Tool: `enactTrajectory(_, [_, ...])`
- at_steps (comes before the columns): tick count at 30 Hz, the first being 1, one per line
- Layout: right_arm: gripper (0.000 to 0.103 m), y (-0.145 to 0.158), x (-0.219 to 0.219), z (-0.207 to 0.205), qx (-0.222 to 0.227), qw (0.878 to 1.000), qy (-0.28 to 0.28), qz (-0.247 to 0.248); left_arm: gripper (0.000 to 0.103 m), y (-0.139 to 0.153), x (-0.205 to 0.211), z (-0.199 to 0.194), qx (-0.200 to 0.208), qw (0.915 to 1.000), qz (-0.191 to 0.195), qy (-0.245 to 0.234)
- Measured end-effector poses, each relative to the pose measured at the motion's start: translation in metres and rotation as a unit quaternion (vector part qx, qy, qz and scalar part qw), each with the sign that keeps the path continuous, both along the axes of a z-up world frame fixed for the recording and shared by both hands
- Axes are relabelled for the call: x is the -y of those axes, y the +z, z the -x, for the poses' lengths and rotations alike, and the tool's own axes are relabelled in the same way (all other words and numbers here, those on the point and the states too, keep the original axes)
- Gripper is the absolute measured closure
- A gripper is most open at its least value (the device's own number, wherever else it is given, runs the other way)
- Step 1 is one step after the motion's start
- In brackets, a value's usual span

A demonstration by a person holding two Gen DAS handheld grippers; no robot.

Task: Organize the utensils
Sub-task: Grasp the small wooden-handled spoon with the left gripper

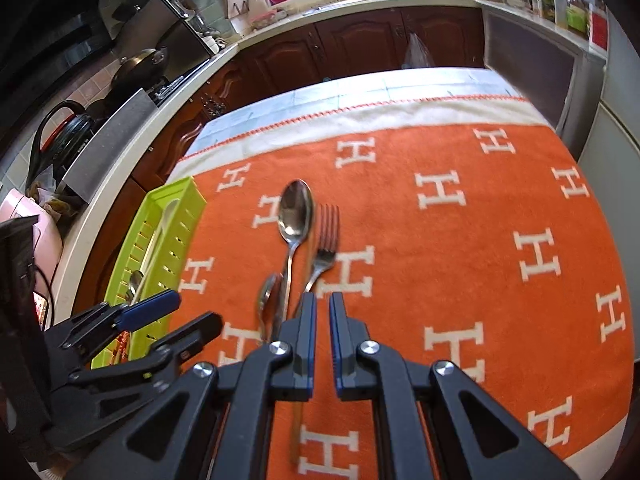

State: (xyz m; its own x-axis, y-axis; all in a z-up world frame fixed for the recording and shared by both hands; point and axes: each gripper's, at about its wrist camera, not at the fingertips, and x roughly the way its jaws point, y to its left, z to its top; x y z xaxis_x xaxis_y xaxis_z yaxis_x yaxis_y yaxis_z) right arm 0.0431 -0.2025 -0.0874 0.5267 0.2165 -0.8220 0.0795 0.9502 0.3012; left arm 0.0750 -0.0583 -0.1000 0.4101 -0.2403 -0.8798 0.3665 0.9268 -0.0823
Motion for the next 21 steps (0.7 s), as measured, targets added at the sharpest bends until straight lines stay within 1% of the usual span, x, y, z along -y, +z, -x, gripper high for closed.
enactTrajectory(5, [0.096, -0.014, 0.008, 0.002, -0.009, 1.0, 0.001, -0.009, 0.053, -0.017, 0.01, -0.009, -0.022, 0.9997, 0.0, 0.004])
enactTrajectory(10, [0.096, -0.021, 0.012, 0.001, -0.011, 1.0, 0.004, -0.02, 0.053, -0.031, 0.017, -0.015, -0.029, 0.9994, -0.015, 0.014])
enactTrajectory(12, [0.096, -0.023, 0.014, 0.0, -0.013, 1.0, 0.005, -0.026, 0.054, -0.033, 0.017, -0.019, -0.035, 0.9991, -0.01, 0.02])
enactTrajectory(13, [0.096, -0.024, 0.014, 0.0, -0.013, 1.0, 0.005, -0.027, 0.059, -0.033, 0.015, -0.02, -0.036, 0.999, -0.004, 0.025])
enactTrajectory(14, [0.096, -0.025, 0.015, 0.0, -0.013, 0.999, 0.006, -0.029, 0.07, -0.034, 0.014, -0.021, -0.038, 0.9989, 0.002, 0.026])
enactTrajectory(15, [0.096, -0.026, 0.016, -0.001, -0.014, 0.999, 0.006, -0.03, 0.074, -0.033, 0.013, -0.023, -0.039, 0.9988, 0.009, 0.027])
enactTrajectory(16, [0.096, -0.028, 0.017, -0.001, -0.014, 0.999, 0.007, -0.031, 0.083, -0.034, 0.012, -0.024, -0.041, 0.9987, 0.014, 0.028])
enactTrajectory(17, [0.096, -0.029, 0.017, -0.001, -0.014, 0.999, 0.007, -0.031, 0.087, -0.035, 0.012, -0.026, -0.045, 0.9984, 0.015, 0.029])
enactTrajectory(18, [0.096, -0.03, 0.018, -0.002, -0.016, 0.999, 0.007, -0.032, 0.089, -0.035, 0.011, -0.026, -0.046, 0.9984, 0.014, 0.032])
enactTrajectory(21, [0.096, -0.032, 0.019, -0.002, -0.018, 0.999, 0.007, -0.035, 0.089, -0.035, 0.008, -0.027, -0.049, 0.9979, 0.026, 0.034])
